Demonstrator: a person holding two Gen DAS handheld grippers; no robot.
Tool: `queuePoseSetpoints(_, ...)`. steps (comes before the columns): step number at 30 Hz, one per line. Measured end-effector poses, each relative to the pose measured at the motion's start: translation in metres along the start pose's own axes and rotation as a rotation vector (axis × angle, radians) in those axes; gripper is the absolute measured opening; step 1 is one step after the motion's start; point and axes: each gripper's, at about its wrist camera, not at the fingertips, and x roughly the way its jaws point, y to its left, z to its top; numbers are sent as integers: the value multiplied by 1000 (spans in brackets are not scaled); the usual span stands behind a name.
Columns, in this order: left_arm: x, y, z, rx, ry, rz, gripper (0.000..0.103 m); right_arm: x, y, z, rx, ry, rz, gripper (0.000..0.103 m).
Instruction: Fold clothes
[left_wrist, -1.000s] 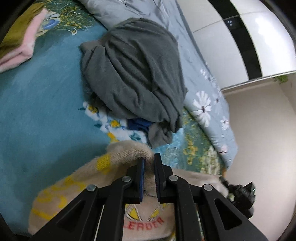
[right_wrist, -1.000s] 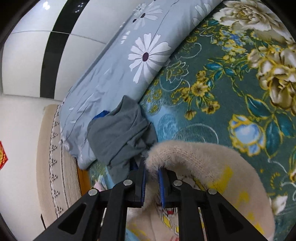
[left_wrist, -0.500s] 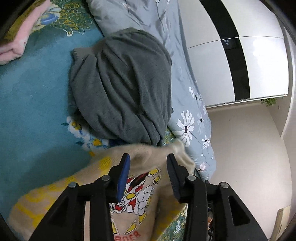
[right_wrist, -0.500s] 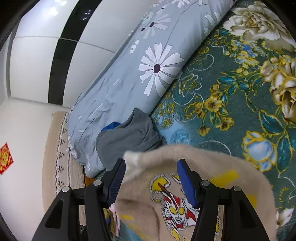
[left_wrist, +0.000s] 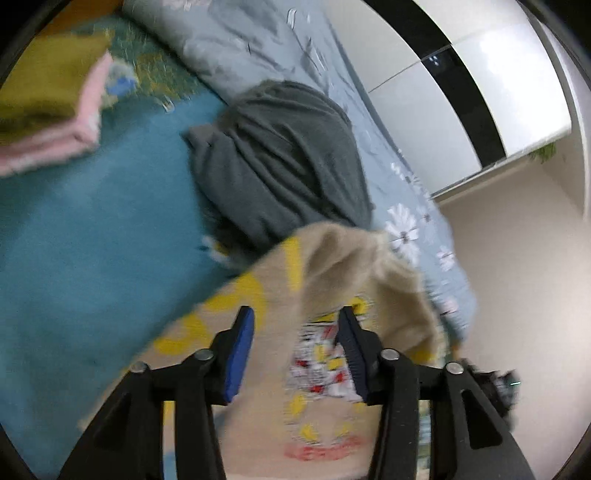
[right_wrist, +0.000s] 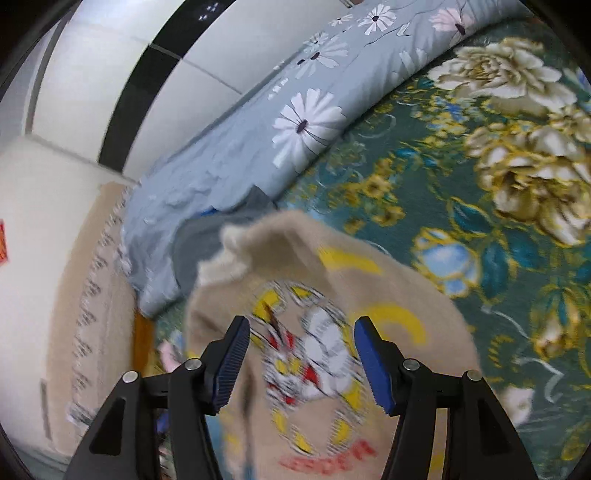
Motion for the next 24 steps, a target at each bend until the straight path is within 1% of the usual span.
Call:
queuePoseSetpoints(2,-3,9,-7,19,-2,38,51,-3,-10,-14,3,13,-23,64)
queuePoseSetpoints(5,-1,27,-17,-1,18,81,52,-9,-29,-32,43,26,-30,64)
queuePoseSetpoints(7,3,37,-23,3,19,136,54,-13,-38,-40,59,27,-41,64)
queuePoseSetpoints(11,13,54,-28,-17,28,195,57,-19,-55,-50,99,33,-53,64)
queuePoseSetpoints(12,19,54,-29,12,38,208,60,-21,-58,-51,106,32,-52,64)
queuePoseSetpoints(13,25,52,-29,46,56,221,60,-22,-61,-52,109,30,-54,64)
queuePoseSetpoints(15,41,47,-29,127,123,269,60,-25,-65,-54,115,29,-60,64)
queuePoseSetpoints(16,49,47,-29,145,153,288,60,-25,-68,-54,117,30,-64,64)
queuePoseSetpoints(18,59,49,-30,153,197,289,60,-27,-74,-56,127,32,-83,64)
queuePoseSetpoints(21,76,57,-35,184,264,326,65,-24,-80,-61,133,43,-107,64)
queuePoseSetpoints(22,81,60,-38,198,283,358,65,-23,-82,-62,135,46,-115,64)
queuePoseSetpoints(24,87,65,-46,203,307,372,65,-20,-85,-66,141,55,-127,64)
